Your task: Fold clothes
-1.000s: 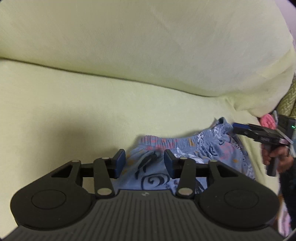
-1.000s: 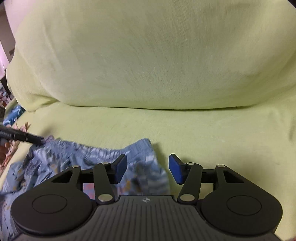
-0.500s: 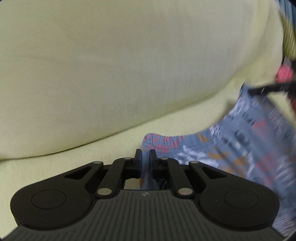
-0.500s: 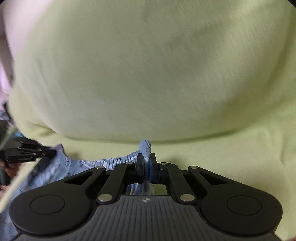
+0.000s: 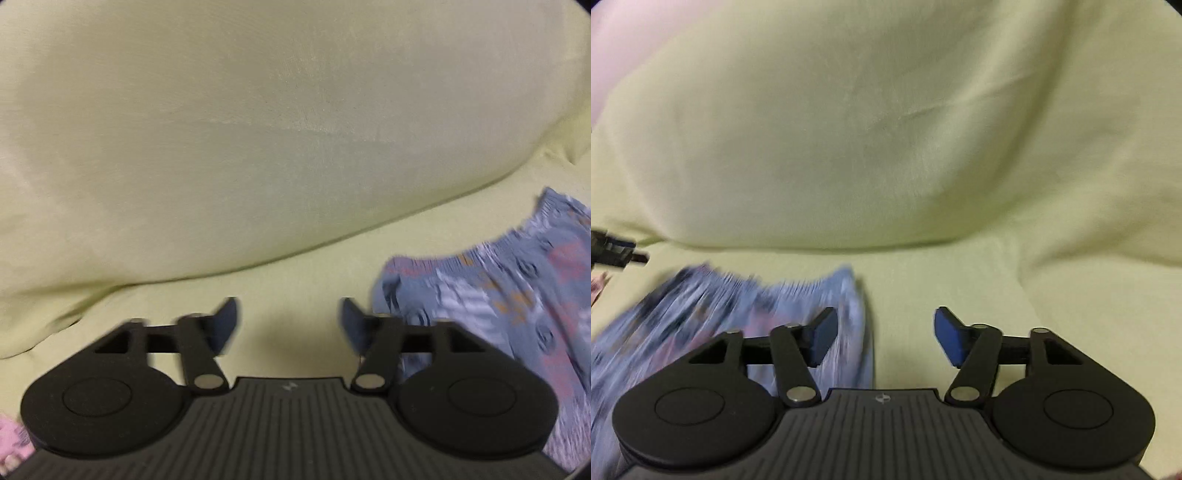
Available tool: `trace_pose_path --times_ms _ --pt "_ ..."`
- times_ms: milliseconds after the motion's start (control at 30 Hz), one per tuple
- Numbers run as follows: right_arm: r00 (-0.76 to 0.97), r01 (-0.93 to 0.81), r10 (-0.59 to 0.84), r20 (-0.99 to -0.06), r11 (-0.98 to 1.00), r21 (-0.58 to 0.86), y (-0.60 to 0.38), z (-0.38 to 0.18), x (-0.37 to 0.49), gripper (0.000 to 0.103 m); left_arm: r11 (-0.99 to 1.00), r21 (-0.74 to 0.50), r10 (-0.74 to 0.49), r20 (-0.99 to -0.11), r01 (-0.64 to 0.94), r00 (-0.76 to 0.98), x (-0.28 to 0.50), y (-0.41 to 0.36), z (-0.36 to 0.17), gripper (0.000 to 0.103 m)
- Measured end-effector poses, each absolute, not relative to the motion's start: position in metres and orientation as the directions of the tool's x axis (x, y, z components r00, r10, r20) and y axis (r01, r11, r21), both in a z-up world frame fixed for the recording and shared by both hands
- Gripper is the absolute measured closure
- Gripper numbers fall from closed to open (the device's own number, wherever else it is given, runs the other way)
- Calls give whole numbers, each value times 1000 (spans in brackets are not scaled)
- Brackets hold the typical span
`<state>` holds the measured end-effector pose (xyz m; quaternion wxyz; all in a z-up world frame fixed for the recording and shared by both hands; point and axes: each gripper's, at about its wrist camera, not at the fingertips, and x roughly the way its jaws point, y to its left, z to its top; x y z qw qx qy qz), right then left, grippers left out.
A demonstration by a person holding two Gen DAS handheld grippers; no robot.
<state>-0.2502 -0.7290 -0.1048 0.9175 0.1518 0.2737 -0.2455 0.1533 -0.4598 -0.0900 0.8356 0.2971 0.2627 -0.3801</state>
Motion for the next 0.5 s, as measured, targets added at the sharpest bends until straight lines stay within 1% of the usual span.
trace_pose_path --times_ms 67,100,133,200,300,333,400,467,500 --pt "719 531 -357 -596 835 142 -699 -106 -290 43 510 330 -464 -672 794 577 122 -452 -83 75" --pt "714 525 -345 -610 839 140 -683 -107 -307 43 453 338 -493 -676 825 548 92 -448 -80 78" --pt "714 505 -337 -614 855 118 -664 -109 -323 44 379 353 -537 -669 855 514 54 -440 -78 79" --pt "707 463 -327 -628 884 61 -624 -112 -354 49 210 383 -618 -661 900 425 -27 -418 -79 77" --pt "701 400 -325 -635 916 -27 -568 -115 -394 50 -26 419 -695 -660 908 284 -144 -390 -84 62" --pt "696 387 -337 -634 920 -64 -553 -120 -398 51 -63 424 -700 -664 903 263 -167 -383 -90 58" --pt "686 361 -362 -631 922 -137 -523 -129 -406 52 -128 432 -705 -672 893 224 -210 -367 -102 58" --pt "667 360 -404 -626 910 -203 -513 -137 -404 58 -124 468 -687 -677 875 265 -235 -372 -121 60" --pt "658 359 -425 -622 903 -237 -508 -141 -404 59 -111 497 -678 -671 860 300 -241 -374 -128 61"
